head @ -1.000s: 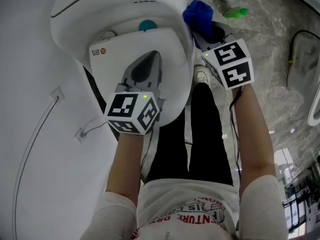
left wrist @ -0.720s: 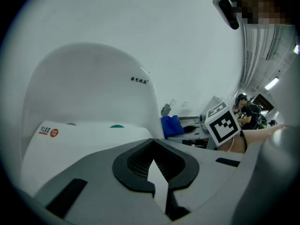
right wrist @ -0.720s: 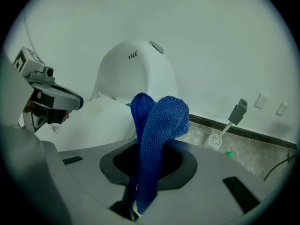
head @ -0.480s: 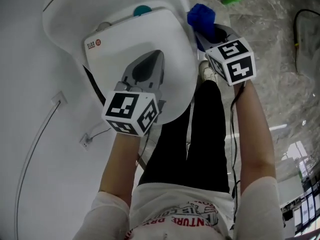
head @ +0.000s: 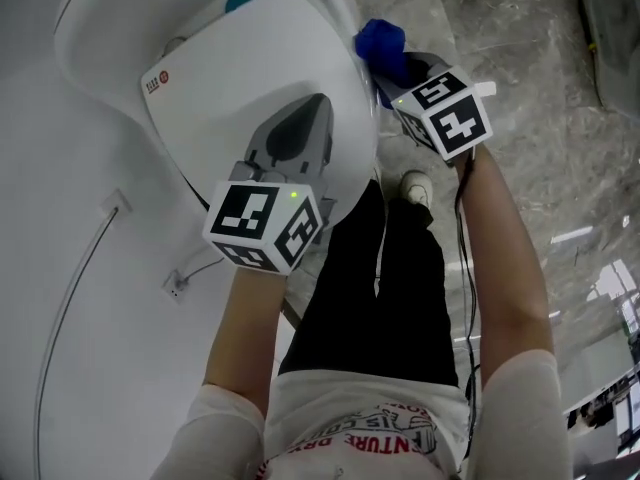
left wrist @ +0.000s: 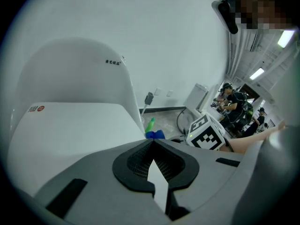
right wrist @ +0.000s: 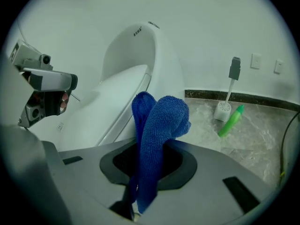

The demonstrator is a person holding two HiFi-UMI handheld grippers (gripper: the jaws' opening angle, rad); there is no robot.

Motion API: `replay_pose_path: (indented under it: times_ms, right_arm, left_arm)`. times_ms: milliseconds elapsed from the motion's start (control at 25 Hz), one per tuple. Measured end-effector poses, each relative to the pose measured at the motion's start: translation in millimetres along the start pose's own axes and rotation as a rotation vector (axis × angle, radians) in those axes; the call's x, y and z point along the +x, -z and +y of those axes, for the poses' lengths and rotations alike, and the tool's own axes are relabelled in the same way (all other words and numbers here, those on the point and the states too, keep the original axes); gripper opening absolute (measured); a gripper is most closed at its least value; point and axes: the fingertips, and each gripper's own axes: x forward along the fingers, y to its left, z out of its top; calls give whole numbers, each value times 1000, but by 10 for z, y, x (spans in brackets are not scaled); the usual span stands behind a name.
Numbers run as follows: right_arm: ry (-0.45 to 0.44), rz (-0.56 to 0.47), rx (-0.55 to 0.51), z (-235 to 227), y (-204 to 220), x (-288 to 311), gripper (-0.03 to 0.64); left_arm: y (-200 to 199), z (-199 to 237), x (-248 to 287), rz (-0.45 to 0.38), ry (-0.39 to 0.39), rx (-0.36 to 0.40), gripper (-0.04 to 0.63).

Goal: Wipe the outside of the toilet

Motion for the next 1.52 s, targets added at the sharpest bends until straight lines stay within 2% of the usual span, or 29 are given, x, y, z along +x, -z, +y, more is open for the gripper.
replay_pose_path:
  times_ms: [200,320,760,1000,1200,1520]
  right_arm:
    - [-21,8,26,101,343,-7,75]
    - [-36,6,28,231,551,-9,77]
    - [-60,56,19,746,1184,-166,77]
    - [-57,64,5,1007,1338,-309,77]
    - [-66,60,49,1353,1650,-199,77]
    - [24,73,125,1871,1885,-135,77]
  left_arm:
    - [115,-235,-23,-19,4,25,6]
    - [240,-331,-103,-38,-23,28,6]
    - [1077,-679,-588,-77,-134,-99,6]
    - [1523,-859,-869,-60,-149,-142,6]
    - [1987,-835,-1067,-38,-160,-177,6]
    - [2413,-655,-1665,-49,-155,-185,6]
